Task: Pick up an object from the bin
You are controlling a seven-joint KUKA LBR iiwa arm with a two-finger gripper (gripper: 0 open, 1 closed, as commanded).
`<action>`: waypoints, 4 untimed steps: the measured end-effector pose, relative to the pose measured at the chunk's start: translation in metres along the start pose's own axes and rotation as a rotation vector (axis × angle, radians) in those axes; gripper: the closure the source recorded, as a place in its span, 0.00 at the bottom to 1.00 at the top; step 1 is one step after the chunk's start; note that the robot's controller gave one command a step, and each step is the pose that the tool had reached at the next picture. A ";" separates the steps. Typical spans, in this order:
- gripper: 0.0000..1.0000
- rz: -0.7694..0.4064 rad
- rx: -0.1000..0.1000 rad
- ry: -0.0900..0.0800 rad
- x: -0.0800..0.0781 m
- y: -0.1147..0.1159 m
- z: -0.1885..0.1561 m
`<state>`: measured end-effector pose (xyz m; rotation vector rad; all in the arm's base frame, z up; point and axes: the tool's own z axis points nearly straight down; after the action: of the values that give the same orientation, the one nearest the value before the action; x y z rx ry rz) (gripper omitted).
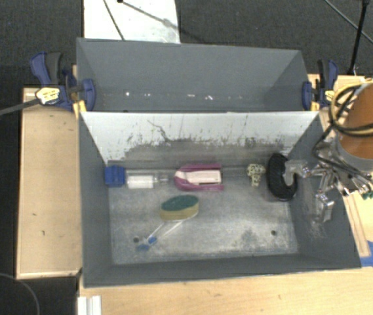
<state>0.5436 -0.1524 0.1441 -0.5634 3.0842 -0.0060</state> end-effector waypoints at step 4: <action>1.00 -0.470 -0.004 -0.023 0.014 0.017 0.068</action>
Offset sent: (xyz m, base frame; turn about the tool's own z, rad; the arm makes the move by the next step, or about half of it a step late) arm 0.0480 0.0000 -0.0393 -0.1111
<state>0.5252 -0.1417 0.0759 -1.2577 2.8491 0.0042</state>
